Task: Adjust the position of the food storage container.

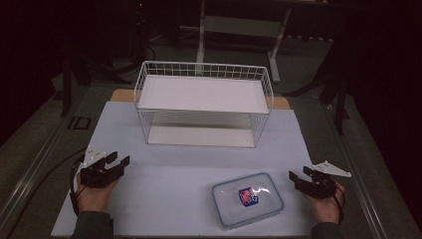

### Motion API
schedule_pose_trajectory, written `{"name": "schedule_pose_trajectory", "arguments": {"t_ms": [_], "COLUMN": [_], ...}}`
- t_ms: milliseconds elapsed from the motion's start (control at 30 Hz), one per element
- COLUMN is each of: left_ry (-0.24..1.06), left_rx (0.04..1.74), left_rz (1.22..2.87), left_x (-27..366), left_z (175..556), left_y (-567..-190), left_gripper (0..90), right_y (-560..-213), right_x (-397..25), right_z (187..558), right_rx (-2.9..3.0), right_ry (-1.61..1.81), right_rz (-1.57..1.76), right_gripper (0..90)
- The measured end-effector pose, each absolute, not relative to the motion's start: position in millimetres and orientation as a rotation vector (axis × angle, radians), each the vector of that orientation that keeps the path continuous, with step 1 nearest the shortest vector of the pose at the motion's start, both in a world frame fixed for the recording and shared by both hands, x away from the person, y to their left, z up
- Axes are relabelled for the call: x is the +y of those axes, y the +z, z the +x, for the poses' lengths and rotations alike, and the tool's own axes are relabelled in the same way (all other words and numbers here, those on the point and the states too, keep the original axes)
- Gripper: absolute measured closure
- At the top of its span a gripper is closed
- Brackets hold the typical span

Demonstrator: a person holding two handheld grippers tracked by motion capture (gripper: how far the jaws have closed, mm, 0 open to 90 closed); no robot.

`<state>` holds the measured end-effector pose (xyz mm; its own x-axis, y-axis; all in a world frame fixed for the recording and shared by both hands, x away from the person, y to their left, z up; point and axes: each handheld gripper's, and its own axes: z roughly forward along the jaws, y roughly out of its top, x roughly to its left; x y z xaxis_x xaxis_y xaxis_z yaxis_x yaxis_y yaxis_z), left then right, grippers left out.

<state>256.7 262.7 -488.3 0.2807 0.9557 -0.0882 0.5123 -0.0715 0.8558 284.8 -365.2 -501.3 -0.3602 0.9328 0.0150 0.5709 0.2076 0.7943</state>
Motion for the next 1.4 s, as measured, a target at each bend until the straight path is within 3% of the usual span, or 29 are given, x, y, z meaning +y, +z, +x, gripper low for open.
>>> {"name": "schedule_pose_trajectory", "arguments": {"t_ms": [167,500,733,867,1333,1400], "left_ry": [0.638,0.631,0.623,0.623,0.554,0.494], "left_rx": [1.352,1.298,1.251,1.225,1.113,1.022], "left_rz": [1.673,1.649,1.662,1.686,1.729,1.746], "left_x": [267,266,260,255,233,216], "left_z": [252,237,231,229,220,215], "left_y": [-486,-477,-474,-473,-468,-463], "left_gripper": [48.8,49.9,50.1,50.7,55.0,58.5], "right_y": [-492,-474,-475,-475,-479,-479], "right_x": [-365,-351,-344,-339,-334,-332], "right_z": [276,258,249,245,233,234], "right_rx": [1.996,2.055,2.224,2.284,2.402,2.404], "right_ry": [1.059,1.190,1.209,1.197,1.169,1.169], "right_rz": [1.359,1.262,1.206,1.175,1.164,1.162], "right_gripper": [36.6,49.8,78.0,89.4,90.0,90.0]}}
